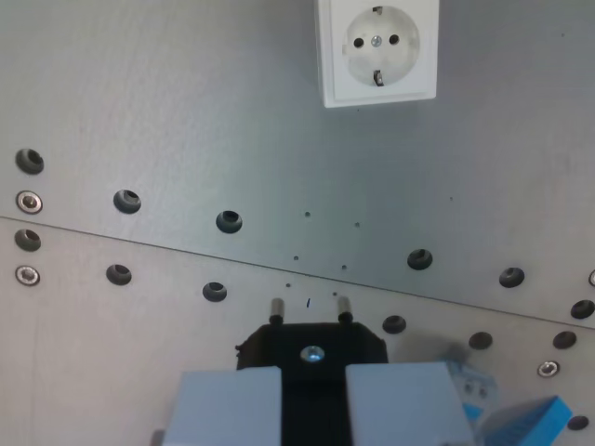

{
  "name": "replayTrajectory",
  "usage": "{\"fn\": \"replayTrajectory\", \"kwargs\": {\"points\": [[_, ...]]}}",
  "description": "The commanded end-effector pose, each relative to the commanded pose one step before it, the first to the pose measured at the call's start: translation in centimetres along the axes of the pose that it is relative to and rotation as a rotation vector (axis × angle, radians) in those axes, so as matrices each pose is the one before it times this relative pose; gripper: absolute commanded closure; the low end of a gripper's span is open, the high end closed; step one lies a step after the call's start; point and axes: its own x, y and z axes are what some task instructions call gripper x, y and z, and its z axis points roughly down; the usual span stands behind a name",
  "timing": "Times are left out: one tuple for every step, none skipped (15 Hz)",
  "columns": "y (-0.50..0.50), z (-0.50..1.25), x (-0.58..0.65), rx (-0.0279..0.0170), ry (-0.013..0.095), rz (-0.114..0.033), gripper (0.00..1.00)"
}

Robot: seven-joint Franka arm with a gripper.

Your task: Move above the white socket

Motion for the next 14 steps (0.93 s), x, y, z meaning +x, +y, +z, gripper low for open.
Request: {"fn": "replayTrajectory", "kwargs": {"points": [[0.618,1.025,0.327,-0.00391,0.0416,-0.0195,1.00],[0.104,0.277,0.052,0.00032,0.0010,-0.0033,1.00],[0.106,0.291,0.051,-0.00028,0.0019,-0.0030,1.00],[0.105,0.306,0.048,-0.00053,0.0011,-0.0023,1.00],[0.102,0.317,0.045,-0.00081,0.0031,-0.0030,1.00],[0.099,0.330,0.044,-0.00049,0.0017,-0.0014,1.00],[0.098,0.344,0.040,-0.00073,0.0023,-0.0002,1.00],[0.097,0.357,0.040,-0.00083,0.0014,0.0006,1.00],[0.097,0.372,0.039,-0.00040,0.0009,-0.0014,1.00],[0.098,0.388,0.041,-0.00104,0.0037,-0.0022,1.00],[0.101,0.403,0.042,-0.00076,0.0020,-0.0033,1.00],[0.106,0.416,0.043,-0.00073,0.0024,-0.0018,1.00],[0.111,0.428,0.043,-0.00065,0.0013,-0.0026,1.00],[0.096,0.361,0.026,-0.00077,0.0035,-0.0011,1.00]]}}
